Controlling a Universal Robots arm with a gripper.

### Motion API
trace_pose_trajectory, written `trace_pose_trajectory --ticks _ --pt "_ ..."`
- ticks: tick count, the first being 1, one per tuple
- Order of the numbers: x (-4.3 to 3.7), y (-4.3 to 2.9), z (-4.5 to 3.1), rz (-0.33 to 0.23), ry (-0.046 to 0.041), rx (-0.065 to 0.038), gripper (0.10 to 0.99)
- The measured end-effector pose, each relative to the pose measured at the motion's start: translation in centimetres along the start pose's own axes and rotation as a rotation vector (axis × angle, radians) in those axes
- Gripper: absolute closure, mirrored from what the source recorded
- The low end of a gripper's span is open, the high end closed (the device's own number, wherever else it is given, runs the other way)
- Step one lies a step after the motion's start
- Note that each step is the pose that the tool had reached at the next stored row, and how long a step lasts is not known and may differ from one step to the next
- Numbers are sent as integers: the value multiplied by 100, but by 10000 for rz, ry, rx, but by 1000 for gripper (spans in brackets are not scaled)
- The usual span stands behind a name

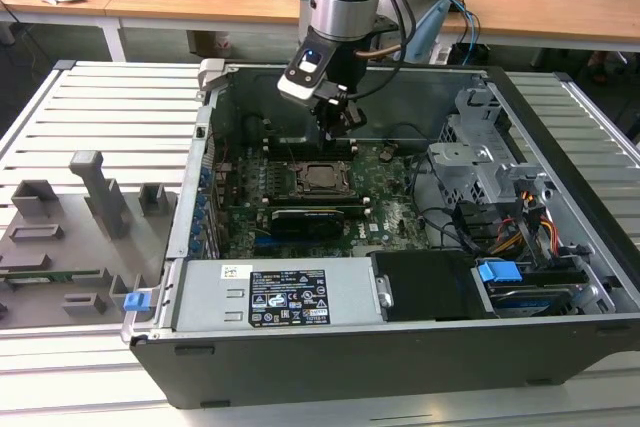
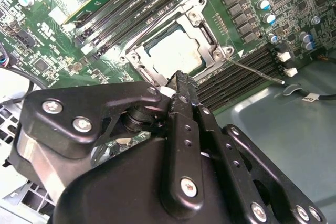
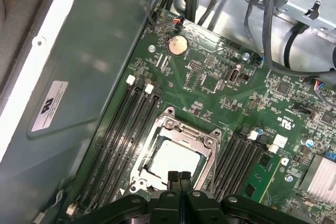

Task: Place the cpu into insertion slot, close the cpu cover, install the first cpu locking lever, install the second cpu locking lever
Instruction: 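Install the first cpu locking lever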

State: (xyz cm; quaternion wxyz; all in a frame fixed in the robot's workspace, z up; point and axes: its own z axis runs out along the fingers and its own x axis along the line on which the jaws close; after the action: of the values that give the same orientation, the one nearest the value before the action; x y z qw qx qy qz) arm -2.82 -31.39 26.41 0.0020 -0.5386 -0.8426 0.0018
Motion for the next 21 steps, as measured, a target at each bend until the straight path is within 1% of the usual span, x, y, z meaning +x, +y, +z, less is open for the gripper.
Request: trace_pose_trajectory --ticks 21 --pt "0 0 0 -591 -3 1 976"
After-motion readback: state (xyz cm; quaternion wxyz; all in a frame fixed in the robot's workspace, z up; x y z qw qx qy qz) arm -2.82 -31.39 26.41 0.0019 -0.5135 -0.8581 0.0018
